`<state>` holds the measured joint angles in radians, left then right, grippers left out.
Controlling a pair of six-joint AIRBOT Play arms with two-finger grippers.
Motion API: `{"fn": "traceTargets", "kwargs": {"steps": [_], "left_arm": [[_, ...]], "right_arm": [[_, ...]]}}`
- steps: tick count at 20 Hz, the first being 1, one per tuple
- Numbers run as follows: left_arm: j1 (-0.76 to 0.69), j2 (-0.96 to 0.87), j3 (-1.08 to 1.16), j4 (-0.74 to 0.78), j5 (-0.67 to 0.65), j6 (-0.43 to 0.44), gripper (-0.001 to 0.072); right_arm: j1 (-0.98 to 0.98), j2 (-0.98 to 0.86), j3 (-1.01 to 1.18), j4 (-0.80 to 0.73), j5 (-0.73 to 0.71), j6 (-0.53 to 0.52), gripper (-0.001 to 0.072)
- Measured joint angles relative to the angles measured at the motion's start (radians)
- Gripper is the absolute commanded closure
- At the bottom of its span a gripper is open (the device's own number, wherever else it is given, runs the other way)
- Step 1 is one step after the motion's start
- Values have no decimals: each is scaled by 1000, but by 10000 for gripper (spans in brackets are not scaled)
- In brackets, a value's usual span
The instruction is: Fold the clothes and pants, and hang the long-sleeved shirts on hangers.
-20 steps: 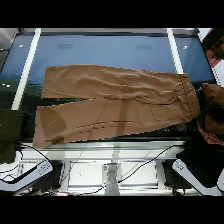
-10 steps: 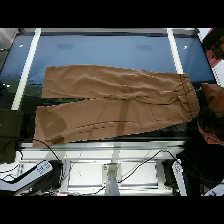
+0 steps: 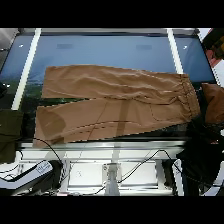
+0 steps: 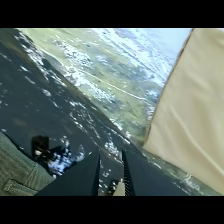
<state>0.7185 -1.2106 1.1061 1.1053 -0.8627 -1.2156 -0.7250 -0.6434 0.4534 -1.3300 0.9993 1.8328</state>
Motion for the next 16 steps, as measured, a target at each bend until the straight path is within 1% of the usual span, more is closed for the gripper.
{"fn": "traceTargets", "kwargs": {"steps": [1, 2, 3, 5, 7, 13, 16], "left_arm": [[0, -5, 0, 0, 5, 8, 541], [0, -9, 0, 0, 7, 12, 540], [0, -15, -1, 1, 8, 16, 541], [0, -24, -1, 0, 11, 23, 541], [0, -33, -1, 0, 13, 27, 541], [0, -45, -1, 0, 14, 30, 541], [0, -47, -1, 0, 14, 30, 541]], "right_arm": [[0, -13, -5, 8, -22, 21, 261], [-1, -31, -10, 16, -40, 40, 189], [-5, -53, -14, 25, -53, 52, 152], [-14, -105, -17, 53, -72, 66, 152], [-24, -159, -17, 94, -95, 59, 152], [-47, -259, -16, 173, -214, 10, 163], [-89, -291, -11, 245, -268, -51, 165]]}}
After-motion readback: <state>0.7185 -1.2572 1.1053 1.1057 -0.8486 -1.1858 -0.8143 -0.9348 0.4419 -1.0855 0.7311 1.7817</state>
